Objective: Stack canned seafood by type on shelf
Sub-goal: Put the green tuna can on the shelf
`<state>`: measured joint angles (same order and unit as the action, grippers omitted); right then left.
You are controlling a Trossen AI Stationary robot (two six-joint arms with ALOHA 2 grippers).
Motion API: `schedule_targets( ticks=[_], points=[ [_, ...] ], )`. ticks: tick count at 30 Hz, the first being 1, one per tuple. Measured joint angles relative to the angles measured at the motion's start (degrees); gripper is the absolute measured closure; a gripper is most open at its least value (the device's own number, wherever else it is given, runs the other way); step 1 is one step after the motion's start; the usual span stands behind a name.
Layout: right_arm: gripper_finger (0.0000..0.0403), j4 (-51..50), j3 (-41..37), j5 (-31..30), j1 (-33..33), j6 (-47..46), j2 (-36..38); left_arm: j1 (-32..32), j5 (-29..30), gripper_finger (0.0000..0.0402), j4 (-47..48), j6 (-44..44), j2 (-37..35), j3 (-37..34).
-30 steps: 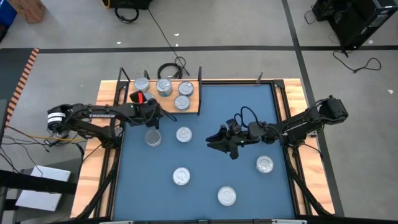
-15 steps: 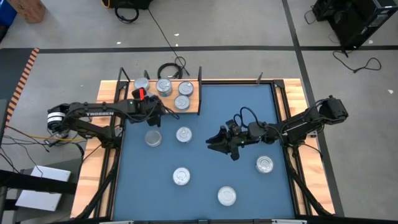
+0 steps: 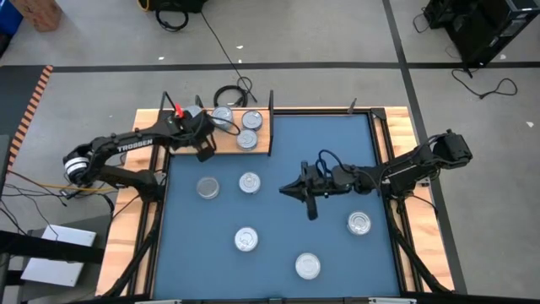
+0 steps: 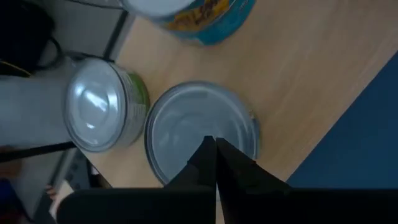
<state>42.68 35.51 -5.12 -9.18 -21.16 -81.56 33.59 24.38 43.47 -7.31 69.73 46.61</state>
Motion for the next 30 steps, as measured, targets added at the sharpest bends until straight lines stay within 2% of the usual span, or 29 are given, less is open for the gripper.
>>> schedule_targets(
  ticks=[4,11,19,24,30],
  points=[
    [0.0388,0.13,0.0,-0.4,0.21,2.09,0.0,2.36,-2.91,0.04,0.87,-0.39,0.0,0.0],
    [0.0397,0.53,0.0,-0.38,0.23,2.94,0.0,4.23,-3.18,0.04,8.77,-0.02,0.0,0.0],
    [0.0398,1.59,0.0,-0.36,0.21,2.94,0.0,4.3,-3.57,0.0401,13.52,-0.09,0.0,0.0],
    [0.0397,1.95,0.0,-0.36,0.21,3.1,0.0,4.16,-2.14,0.0401,10.37,-0.87,-1.3,0.0],
    [0.0397,2.3,0.0,-0.36,0.21,3.37,0.0,4.79,-7.91,0.0401,4.44,-3.24,-2.68,0.0]
  ],
)
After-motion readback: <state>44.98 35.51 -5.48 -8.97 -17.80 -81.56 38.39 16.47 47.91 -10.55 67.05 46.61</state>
